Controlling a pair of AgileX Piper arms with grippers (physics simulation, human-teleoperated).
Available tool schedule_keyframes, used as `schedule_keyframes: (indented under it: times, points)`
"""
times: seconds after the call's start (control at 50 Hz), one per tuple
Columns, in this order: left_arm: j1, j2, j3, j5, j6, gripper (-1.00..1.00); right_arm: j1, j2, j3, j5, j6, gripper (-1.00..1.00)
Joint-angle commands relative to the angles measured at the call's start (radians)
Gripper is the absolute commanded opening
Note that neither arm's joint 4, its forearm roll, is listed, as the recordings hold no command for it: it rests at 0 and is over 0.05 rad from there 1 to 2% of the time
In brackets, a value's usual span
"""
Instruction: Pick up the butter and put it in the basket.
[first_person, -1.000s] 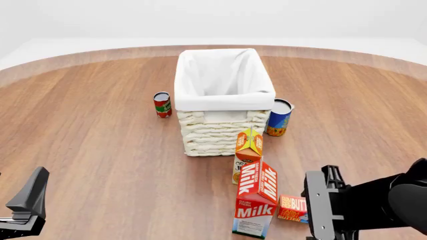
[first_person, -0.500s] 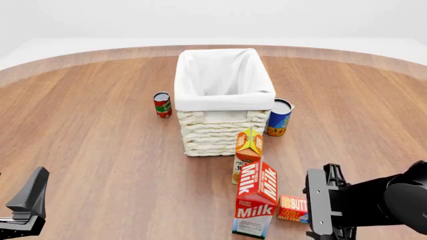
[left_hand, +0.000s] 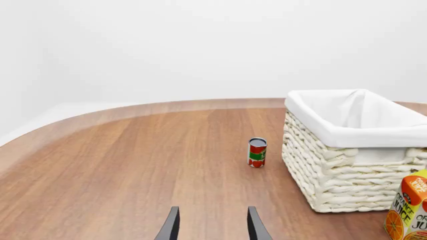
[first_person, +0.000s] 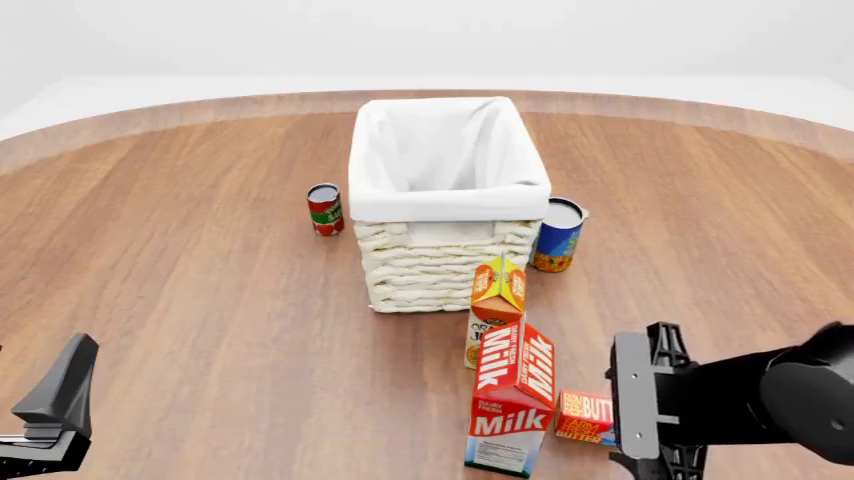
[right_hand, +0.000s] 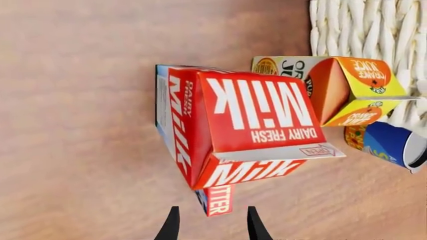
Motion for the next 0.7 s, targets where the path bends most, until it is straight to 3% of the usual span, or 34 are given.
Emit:
schedule_keyframes:
  times: [0.02,0.32,0.46,0.7]
  points:
    - [0.0,0.0,0.0,0.0,0.0,1.0,-0.022,0.002,0.018,-0.033,-0.011,1.0]
    - [0.0,0.0,0.0,0.0,0.0,1.0,-0.008,0.074,0.051,-0.143,0.0,1.0]
    - [0.0,0.0,0.0,0.0,0.0,1.0,-0.026,0.116,0.051,-0.186,-0.023,1.0]
    - [0.0,0.0,0.0,0.0,0.0,1.0,0.001,0.141,0.062,-0.216,0.007,1.0]
